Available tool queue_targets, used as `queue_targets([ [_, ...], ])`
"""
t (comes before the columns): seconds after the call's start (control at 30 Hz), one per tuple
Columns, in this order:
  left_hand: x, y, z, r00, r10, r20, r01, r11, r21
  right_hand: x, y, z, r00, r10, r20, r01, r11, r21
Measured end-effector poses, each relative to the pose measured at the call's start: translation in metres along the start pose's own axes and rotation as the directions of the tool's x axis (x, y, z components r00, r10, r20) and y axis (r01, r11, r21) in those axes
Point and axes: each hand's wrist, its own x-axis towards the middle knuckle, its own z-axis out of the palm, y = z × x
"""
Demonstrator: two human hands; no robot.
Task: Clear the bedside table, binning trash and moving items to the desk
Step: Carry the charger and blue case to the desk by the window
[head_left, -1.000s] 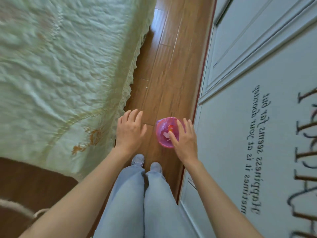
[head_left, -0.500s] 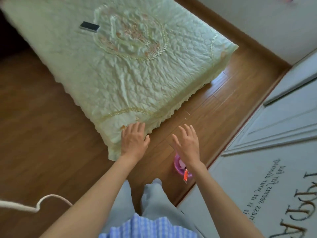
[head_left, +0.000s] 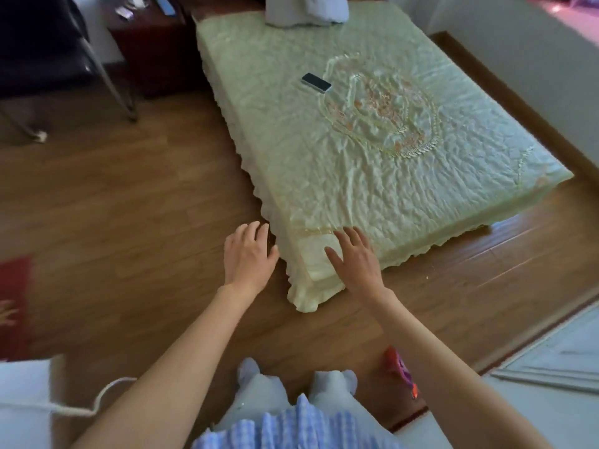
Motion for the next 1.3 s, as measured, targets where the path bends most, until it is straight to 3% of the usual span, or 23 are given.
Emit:
queue_targets([
  [0.33,0.057,-0.13,-0.061,0.988,-0.103,-0.116,0.107,0.994,0.023,0.094,-0.137,0.001,0.989,-0.151,-0.005,0.151,0.988,-0.032],
  [0.87,0.295,-0.202,-0.135,0.93,-0.263,-0.258,0.299,0.948,0.112,0.379,-0.228,-0.043,0.921,-0.373,-0.107,0.377,0.926,0.019],
  [1.0,0.358,-0.209,-0.155,0.914,-0.261,-0.31,0.31,0.943,0.121,0.455,-0.246,-0.064,0.901,-0.415,-0.125,0.42,0.908,0.007],
  [1.3,0.48,-0.26,-0.164,0.921,-0.264,-0.287,0.311,0.941,0.132,0.587,-0.294,-0.059,0.872,-0.476,-0.113,0.477,0.879,-0.018],
])
